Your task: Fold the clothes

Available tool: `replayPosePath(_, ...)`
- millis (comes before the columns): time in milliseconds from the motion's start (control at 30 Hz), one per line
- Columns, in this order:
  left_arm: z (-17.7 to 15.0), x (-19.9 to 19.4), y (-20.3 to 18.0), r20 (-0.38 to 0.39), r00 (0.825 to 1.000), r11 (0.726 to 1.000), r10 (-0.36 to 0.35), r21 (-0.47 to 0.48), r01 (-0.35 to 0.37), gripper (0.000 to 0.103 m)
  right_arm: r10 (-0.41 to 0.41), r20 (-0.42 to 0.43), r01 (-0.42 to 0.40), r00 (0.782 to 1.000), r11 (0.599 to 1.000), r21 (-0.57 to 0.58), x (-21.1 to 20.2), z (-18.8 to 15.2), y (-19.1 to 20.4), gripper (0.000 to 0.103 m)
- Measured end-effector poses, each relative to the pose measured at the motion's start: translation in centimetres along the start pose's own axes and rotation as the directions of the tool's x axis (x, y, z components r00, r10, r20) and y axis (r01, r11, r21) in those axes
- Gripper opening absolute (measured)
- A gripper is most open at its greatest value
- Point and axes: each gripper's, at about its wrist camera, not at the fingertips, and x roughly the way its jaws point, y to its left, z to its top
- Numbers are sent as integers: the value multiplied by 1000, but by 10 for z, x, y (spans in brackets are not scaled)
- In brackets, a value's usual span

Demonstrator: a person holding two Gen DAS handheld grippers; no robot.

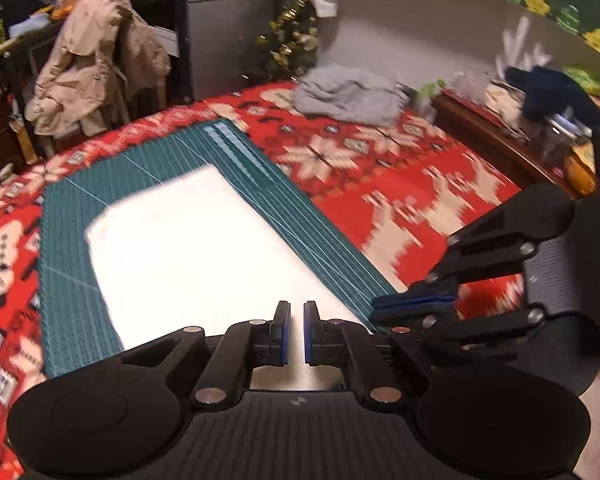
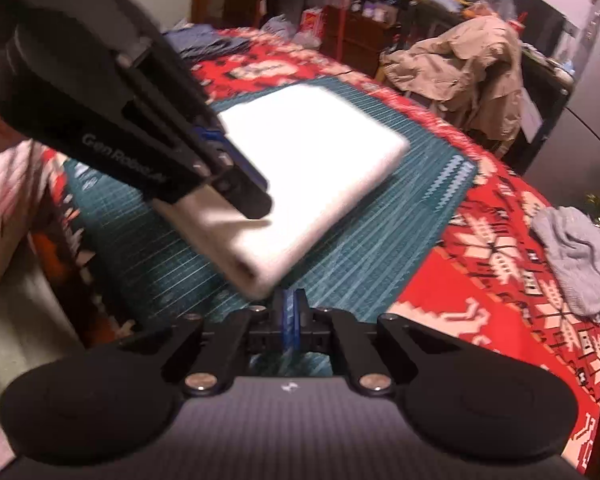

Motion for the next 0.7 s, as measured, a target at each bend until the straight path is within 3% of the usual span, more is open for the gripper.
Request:
replayPosePath(100,19,10,14,19,999,999,44,-28,-43,6,-26,30,25,999,998,50,8,14,-26,2)
replayPosePath(300,45,43,38,-19,993,991,116,-60,-117,5,-48,55,44,997,997,67,40,48,-67,4)
replayPosePath(567,65,66,52,0,994,988,108,-113,-108,5,-77,58,76,995,997,26,94,80,-91,4)
replayPosePath(700,63,61,48,-2,996,990,94,-107,-94,6,-46,57,47,997,999,-24,99,82,-85,4)
